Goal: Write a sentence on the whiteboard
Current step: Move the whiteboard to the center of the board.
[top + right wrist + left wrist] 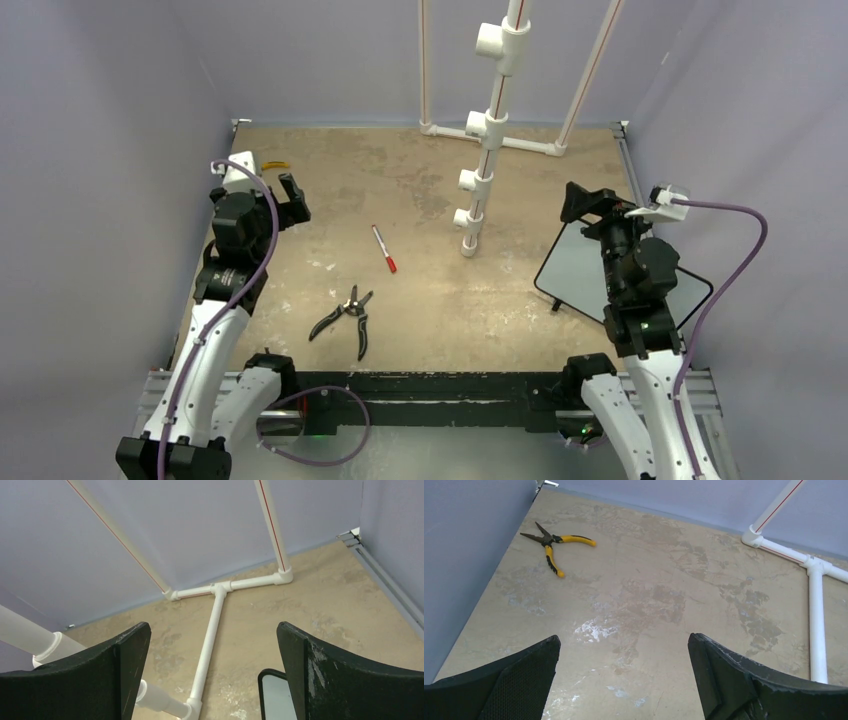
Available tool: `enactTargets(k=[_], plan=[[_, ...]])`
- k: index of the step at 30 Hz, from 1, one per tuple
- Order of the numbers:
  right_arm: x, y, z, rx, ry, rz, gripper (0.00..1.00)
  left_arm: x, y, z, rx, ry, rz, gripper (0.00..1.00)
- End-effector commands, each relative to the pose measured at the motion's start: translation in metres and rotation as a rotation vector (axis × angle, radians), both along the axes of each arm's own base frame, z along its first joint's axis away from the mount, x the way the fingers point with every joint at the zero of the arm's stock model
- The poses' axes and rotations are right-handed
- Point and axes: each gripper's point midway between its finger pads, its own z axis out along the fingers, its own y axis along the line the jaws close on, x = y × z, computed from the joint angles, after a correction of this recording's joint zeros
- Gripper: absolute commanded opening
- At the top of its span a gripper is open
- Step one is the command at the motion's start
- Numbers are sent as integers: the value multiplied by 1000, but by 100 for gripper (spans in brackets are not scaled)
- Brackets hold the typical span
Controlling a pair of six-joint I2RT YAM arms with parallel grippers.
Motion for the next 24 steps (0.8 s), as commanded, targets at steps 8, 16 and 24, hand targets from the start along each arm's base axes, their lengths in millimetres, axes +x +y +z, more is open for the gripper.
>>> enactTargets(k=[8, 16, 24], plan=[[-15, 39, -30, 150, 151, 203, 99, 3, 2, 15, -27, -42, 20, 99], [-40, 53, -92, 211, 442, 254, 94, 0, 4, 9, -7, -20, 24, 99], [-62, 32, -152, 287, 753, 59, 91, -1, -4, 4, 2, -15, -29, 99]])
